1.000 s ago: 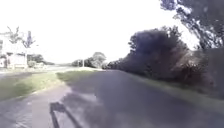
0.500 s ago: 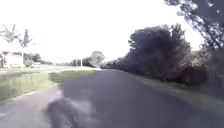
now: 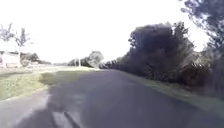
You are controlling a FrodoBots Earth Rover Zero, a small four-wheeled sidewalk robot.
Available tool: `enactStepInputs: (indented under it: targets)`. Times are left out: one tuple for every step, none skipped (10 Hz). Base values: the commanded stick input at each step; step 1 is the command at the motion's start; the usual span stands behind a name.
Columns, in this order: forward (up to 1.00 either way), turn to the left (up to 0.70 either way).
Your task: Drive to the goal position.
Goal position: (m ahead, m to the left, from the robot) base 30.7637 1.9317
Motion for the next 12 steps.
enactStepInputs:
  targets:
    - [1.0,0.0]
    - [1.0,0.0]
    - [1.0,0.0]
    - [1.0,0.0]
    - [1.0,0.0]
    - [1.0,0.0]
    - [1.0,0.0]
    - [1.0,0.0]
    - [1.0,0.0]
    - [1.0,0.0]
    - [1.0,0.0]
    - [1.0,0.0]
